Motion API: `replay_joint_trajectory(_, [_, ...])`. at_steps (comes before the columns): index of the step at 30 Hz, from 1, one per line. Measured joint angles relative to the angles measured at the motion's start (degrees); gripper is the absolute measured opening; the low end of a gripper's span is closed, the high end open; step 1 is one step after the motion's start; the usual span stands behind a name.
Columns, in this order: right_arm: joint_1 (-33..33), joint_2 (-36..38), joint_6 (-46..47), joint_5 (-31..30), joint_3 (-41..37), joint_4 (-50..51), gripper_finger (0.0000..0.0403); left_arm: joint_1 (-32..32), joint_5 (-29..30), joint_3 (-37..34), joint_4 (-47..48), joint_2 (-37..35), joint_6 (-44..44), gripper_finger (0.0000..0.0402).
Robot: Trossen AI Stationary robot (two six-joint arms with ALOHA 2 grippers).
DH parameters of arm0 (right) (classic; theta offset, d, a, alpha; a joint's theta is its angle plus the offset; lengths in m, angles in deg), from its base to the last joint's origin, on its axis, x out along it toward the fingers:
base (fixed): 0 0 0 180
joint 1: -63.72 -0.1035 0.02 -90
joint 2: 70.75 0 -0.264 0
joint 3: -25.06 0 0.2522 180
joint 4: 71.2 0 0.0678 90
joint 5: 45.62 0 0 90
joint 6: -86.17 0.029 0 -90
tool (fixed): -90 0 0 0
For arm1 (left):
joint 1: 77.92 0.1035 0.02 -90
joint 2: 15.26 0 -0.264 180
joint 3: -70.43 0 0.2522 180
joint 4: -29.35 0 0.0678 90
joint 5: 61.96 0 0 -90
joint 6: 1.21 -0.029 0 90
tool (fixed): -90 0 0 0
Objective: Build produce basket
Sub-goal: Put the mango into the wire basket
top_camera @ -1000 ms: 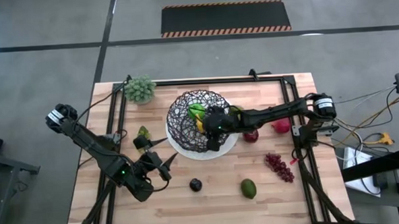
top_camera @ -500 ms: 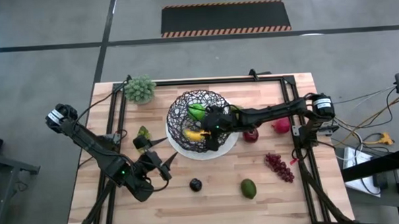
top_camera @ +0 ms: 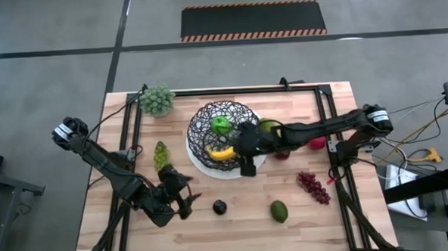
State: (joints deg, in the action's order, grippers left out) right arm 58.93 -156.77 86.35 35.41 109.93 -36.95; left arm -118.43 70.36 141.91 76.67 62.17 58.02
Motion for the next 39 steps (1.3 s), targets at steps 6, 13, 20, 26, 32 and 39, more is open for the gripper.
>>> replay_joint_trajectory(6, [-4.8,3.7,-1.2,-0.1,-2.3,-1.2,0.0199,0.0,-15.7,0.0,6.8,0.0,20.5,0.0297])
replay_joint_trajectory(13, [-7.9,6.6,-5.4,0.0,-4.4,-4.1,0.0185,0.0,-34.3,0.0,29.0,0.2,49.1,0.0297])
replay_joint_trajectory(20, [-8.1,7.9,-7.6,0.0,-5.3,-6.5,0.0178,0.1,-37.8,0.0,42.9,2.2,57.4,0.0297])
replay_joint_trajectory(26, [-8.1,8.0,-7.4,0.0,-6.1,-6.7,0.0178,0.3,-43.3,-0.2,48.9,5.7,58.9,0.0297])
replay_joint_trajectory(32, [-8.1,8.0,-7.8,0.0,-8.8,-9.3,0.0178,0.3,-45.0,-1.9,48.8,8.3,58.5,0.0297])
replay_joint_trajectory(39, [-8.1,8.0,-8.9,0.0,-9.7,-10.5,0.0178,0.3,-45.1,-7.4,40.3,7.9,58.7,0.0297])
